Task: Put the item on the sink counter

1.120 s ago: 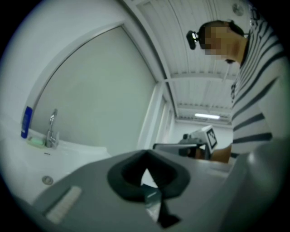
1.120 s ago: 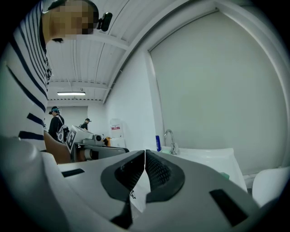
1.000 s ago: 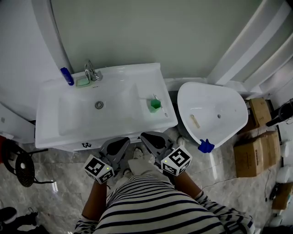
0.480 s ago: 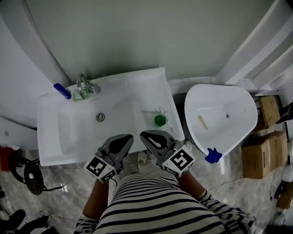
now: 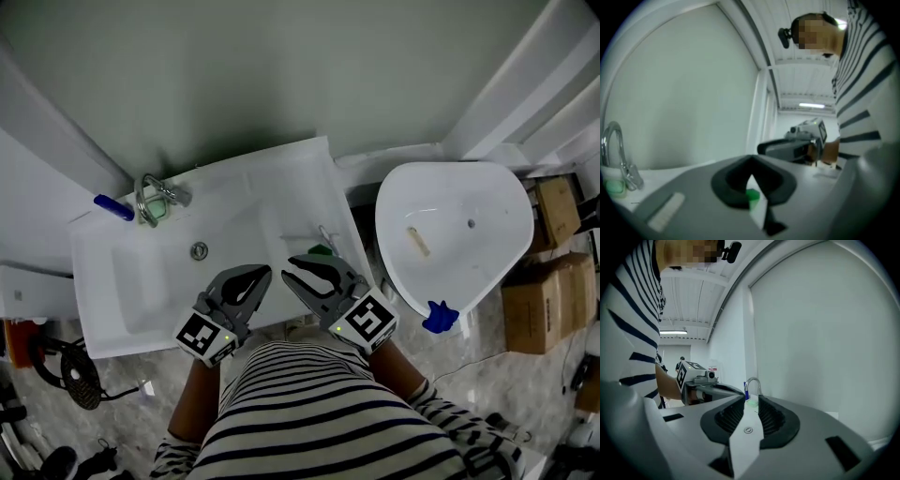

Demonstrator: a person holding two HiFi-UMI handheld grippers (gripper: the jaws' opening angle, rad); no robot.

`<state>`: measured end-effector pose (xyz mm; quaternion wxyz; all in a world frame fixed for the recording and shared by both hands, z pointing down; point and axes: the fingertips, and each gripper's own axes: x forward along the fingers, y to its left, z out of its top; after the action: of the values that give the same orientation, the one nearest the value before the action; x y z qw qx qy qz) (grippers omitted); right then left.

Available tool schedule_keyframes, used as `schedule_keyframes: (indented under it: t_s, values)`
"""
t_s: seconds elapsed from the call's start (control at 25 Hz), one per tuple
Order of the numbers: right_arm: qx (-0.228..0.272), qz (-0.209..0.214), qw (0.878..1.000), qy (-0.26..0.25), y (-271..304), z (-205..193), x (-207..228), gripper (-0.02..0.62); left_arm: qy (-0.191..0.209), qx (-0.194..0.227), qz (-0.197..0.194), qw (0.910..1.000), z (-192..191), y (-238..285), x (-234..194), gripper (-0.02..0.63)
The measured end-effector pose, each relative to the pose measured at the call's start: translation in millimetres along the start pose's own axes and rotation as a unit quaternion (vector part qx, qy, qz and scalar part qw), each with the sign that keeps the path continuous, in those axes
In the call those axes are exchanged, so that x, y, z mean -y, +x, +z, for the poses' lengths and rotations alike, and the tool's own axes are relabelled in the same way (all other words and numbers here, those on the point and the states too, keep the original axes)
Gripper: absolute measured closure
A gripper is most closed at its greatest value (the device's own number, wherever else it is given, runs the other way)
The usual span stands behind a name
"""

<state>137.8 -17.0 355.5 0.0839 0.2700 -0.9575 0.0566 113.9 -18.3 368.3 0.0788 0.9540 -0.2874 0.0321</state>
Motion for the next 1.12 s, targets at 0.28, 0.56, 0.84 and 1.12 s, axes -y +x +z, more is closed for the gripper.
schedule_keyframes:
  t_s: [0.28, 0.56, 0.84, 1.12]
  values:
    - [-0.086, -0.022, 0.996, -0.023, -2.0, -42.9, 27.5, 0.371, -0.007, -0.013, -0.013, 0.9998, -14.7, 21.8, -11.4, 0.6]
    - [-0.183, -0.044, 0.981, -0.046, -7.5, -92.7, 48.5, 0.322, -0.012, -0.031, -0.048, 0.9983, -28.6, 37.6, -10.1, 0.6]
    - [-0.282, -0.047, 0.956, -0.059, -9.2, -137.9, 66.5, 0.305, -0.022, -0.038, -0.066, 0.9968, -43.4, 41.8, -13.6, 0.6]
    - [-0.343, -0.034, 0.938, -0.031, -5.0, -171.8, 73.1, 0.287, -0.033, -0.05, -0.08, 0.995, -58.9, 41.6, -13.0, 0.6]
